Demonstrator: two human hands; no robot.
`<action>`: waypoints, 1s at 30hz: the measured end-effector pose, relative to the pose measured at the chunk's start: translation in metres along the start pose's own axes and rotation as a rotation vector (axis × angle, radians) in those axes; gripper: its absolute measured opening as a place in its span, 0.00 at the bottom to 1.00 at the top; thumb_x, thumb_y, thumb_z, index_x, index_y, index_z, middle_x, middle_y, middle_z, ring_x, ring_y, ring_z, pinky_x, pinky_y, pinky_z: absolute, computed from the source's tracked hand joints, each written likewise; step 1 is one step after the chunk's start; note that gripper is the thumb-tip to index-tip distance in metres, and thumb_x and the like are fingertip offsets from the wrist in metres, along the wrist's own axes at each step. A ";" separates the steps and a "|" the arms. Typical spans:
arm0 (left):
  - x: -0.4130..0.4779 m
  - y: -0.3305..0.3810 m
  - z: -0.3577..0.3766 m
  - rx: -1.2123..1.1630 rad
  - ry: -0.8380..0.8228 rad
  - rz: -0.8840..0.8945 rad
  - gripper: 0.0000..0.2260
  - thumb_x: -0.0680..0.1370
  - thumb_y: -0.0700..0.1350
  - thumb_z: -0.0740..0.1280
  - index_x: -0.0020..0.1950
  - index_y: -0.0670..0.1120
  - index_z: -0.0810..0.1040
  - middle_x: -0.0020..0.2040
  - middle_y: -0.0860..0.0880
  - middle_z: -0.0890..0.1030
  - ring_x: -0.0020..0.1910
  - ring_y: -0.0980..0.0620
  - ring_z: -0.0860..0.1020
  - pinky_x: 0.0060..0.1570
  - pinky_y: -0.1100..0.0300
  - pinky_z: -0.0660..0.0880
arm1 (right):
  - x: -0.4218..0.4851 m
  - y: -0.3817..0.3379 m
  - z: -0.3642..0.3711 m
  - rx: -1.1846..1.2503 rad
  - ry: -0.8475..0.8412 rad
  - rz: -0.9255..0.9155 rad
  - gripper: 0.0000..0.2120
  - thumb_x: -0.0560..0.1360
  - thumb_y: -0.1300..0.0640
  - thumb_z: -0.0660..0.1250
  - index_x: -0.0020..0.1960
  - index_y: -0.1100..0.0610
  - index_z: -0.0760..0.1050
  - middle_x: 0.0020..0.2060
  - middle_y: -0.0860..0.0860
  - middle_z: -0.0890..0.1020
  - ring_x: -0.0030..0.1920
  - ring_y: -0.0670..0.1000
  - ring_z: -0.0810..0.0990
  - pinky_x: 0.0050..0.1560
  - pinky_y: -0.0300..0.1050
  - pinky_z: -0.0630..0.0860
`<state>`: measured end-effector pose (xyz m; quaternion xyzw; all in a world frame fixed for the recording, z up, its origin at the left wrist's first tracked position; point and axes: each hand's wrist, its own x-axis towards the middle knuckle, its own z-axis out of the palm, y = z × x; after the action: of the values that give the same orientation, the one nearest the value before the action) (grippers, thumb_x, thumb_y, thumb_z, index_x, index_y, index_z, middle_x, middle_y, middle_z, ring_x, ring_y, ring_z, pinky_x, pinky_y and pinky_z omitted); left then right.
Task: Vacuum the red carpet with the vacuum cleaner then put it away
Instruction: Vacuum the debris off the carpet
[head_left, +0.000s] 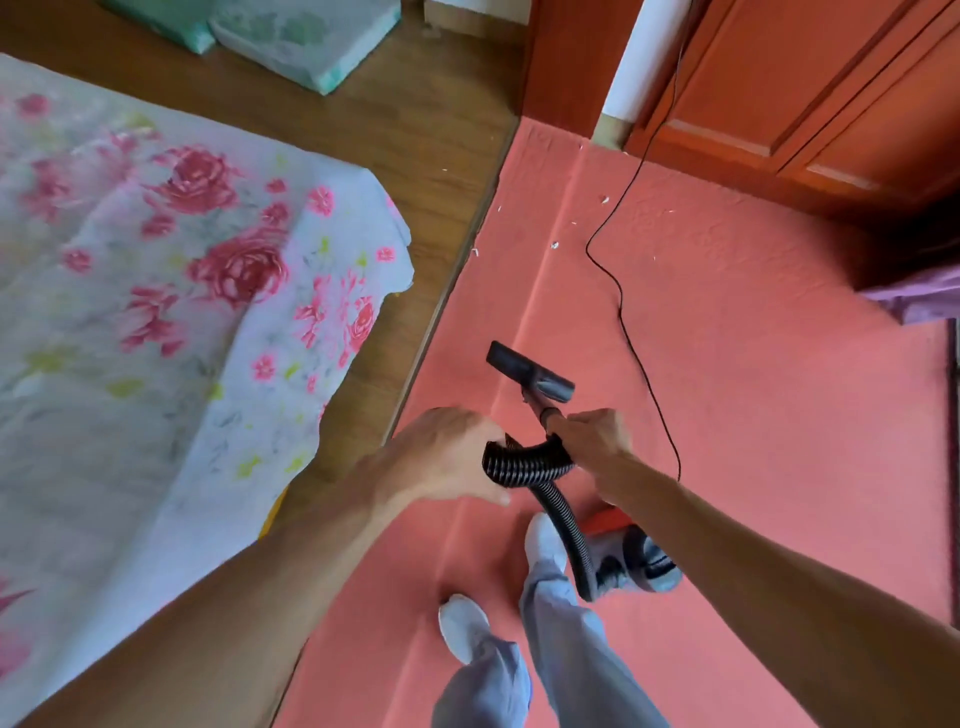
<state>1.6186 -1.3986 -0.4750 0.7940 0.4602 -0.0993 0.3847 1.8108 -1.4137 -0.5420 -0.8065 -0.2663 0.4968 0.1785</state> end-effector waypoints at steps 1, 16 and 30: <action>-0.010 0.002 -0.011 -0.010 0.011 -0.011 0.14 0.65 0.56 0.77 0.41 0.51 0.78 0.37 0.52 0.82 0.39 0.51 0.80 0.34 0.61 0.72 | -0.013 -0.010 0.000 -0.004 0.002 0.004 0.10 0.68 0.58 0.71 0.28 0.54 0.77 0.25 0.49 0.73 0.27 0.48 0.71 0.27 0.38 0.64; 0.004 0.010 -0.157 0.259 0.063 0.122 0.11 0.65 0.52 0.63 0.43 0.51 0.79 0.44 0.56 0.80 0.49 0.58 0.77 0.47 0.55 0.79 | -0.060 -0.156 -0.038 -0.055 0.093 -0.068 0.12 0.68 0.52 0.69 0.47 0.58 0.83 0.37 0.53 0.82 0.37 0.53 0.80 0.28 0.40 0.67; 0.089 -0.008 -0.237 0.151 -0.037 0.120 0.09 0.66 0.48 0.69 0.42 0.44 0.78 0.47 0.51 0.79 0.49 0.51 0.79 0.49 0.50 0.78 | 0.019 -0.249 -0.051 -0.267 0.093 -0.091 0.12 0.70 0.54 0.67 0.50 0.60 0.79 0.39 0.53 0.80 0.39 0.53 0.78 0.30 0.40 0.68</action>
<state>1.6153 -1.1717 -0.3623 0.8450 0.3958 -0.1250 0.3372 1.8005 -1.2054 -0.3957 -0.8324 -0.3577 0.4103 0.1040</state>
